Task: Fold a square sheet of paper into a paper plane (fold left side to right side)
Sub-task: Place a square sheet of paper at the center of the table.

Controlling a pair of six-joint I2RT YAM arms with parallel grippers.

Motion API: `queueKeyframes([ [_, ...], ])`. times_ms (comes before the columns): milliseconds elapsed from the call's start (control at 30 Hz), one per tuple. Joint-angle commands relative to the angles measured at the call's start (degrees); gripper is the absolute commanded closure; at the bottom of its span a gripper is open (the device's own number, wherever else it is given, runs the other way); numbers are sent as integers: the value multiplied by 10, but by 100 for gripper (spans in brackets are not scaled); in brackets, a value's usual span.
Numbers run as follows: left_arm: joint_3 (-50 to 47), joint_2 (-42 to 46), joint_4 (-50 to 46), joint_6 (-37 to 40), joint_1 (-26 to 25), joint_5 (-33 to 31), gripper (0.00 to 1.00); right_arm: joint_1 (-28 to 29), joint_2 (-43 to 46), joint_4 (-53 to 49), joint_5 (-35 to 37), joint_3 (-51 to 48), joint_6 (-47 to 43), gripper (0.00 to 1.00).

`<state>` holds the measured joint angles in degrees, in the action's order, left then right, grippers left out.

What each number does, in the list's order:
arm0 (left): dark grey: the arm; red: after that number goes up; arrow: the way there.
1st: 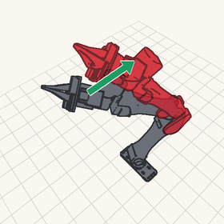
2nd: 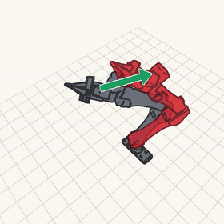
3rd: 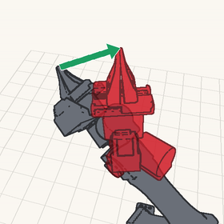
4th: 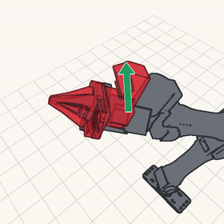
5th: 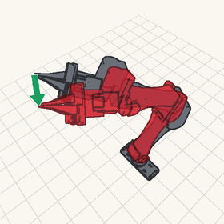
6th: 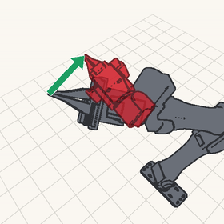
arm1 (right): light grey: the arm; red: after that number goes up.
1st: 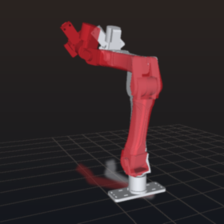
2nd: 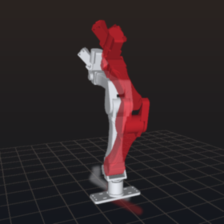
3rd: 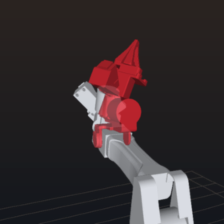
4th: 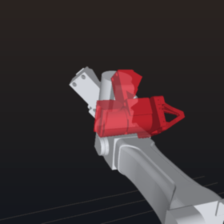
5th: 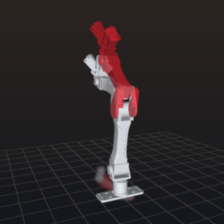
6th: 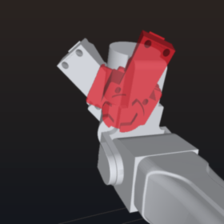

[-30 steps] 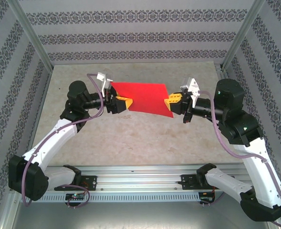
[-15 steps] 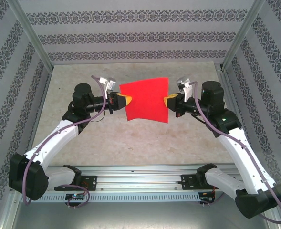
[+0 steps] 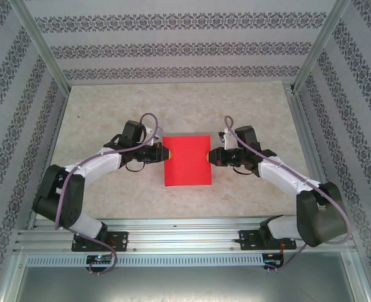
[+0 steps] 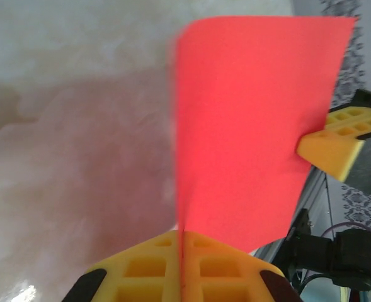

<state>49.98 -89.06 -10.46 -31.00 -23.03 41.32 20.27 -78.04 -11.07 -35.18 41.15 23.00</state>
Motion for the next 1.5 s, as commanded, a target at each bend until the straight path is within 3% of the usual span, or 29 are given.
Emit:
queueKeyframes([
  [0,14,-44,-9,-21,-4,13,94,11,-57,63,2,-12,36,100],
  [367,17,-97,19,-33,-14,28,81,21,-197,84,-5,12,60,93],
  [700,33,-102,54,-60,-33,46,59,10,-180,-4,61,35,30,60],
  [933,49,-115,78,-78,-52,48,53,-12,-136,-46,109,40,30,40],
  [1033,57,-126,86,-82,-60,48,52,-16,-107,-40,115,35,39,37],
  [1233,65,-139,98,-88,-68,48,52,-12,-64,59,19,8,122,36],
  [1467,65,-143,107,-92,-75,47,55,16,-91,146,-26,1,189,38],
])
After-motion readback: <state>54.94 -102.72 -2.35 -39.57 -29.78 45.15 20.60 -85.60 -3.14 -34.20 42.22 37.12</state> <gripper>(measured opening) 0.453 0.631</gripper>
